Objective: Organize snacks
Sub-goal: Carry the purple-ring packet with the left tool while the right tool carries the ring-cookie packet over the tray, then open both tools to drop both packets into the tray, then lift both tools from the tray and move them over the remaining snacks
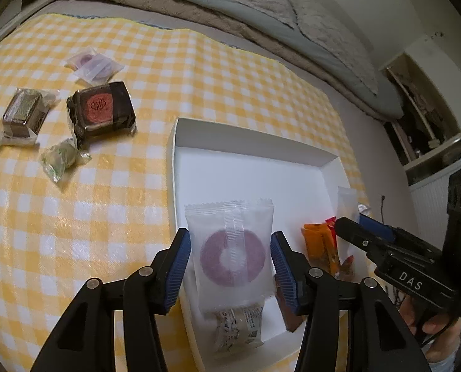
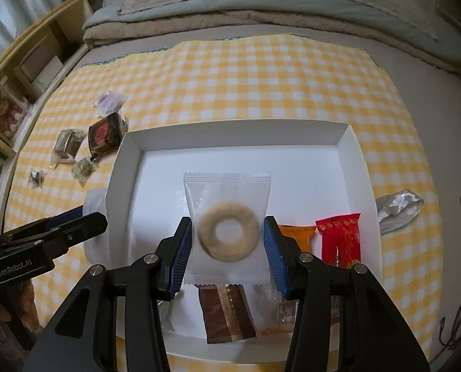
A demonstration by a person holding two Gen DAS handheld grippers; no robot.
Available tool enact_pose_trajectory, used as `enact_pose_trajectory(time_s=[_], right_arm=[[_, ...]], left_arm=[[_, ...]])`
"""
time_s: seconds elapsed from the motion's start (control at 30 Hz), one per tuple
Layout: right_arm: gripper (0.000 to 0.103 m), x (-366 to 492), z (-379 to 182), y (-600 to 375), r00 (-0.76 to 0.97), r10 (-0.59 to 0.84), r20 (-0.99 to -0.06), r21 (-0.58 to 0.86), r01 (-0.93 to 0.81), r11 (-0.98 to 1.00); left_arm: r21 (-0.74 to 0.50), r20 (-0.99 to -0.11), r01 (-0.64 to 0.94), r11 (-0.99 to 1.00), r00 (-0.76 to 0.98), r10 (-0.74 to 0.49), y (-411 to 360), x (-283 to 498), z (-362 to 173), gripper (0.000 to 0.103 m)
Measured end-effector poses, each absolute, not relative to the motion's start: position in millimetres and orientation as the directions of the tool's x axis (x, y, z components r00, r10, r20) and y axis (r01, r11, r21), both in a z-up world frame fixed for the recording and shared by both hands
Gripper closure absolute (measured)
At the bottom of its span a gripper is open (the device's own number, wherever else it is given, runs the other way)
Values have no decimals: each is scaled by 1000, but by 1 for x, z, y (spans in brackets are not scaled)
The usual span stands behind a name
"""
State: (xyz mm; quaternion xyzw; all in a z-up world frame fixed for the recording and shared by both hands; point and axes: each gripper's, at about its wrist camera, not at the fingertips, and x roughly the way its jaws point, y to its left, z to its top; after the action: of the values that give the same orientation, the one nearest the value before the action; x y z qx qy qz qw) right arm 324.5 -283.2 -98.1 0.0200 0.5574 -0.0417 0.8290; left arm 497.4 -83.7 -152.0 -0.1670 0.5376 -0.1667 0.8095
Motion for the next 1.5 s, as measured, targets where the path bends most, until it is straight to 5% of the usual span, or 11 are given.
enact_pose_trajectory(time_s=[0.1,0.4,0.5,0.6,0.7,1.0,1.5], right_arm=[[56,329,-102,-284,367,-48,-929,-15,92,996],[52,338,-117,-283,347,-31,-937,-3,81,997],[46,338,-121,-283,345,-39,-938,-14,75,997],[22,335,-123,-284,334,-59,-941,-35,79,996],[20,332,-124,-285,318,-68,-946,-45,78,996],[0,313,-121,-288,308,-81,-948,-59,82,995],[0,283,-99,-297,374,-74,-924,-21,144,989]], left_arm=[[-443,-811,104,891,378,-447,-86,496,-150,25],[-318,-855,175,932,371,-361,-93,474,-145,13],[-287,-865,186,940,372,-337,-96,471,-145,9],[-279,-870,184,942,368,-329,-97,469,-145,5],[-273,-873,185,944,364,-324,-95,468,-146,1],[-250,-880,192,949,363,-306,-95,465,-144,0],[-226,-877,189,956,388,-284,-79,442,-125,0]])
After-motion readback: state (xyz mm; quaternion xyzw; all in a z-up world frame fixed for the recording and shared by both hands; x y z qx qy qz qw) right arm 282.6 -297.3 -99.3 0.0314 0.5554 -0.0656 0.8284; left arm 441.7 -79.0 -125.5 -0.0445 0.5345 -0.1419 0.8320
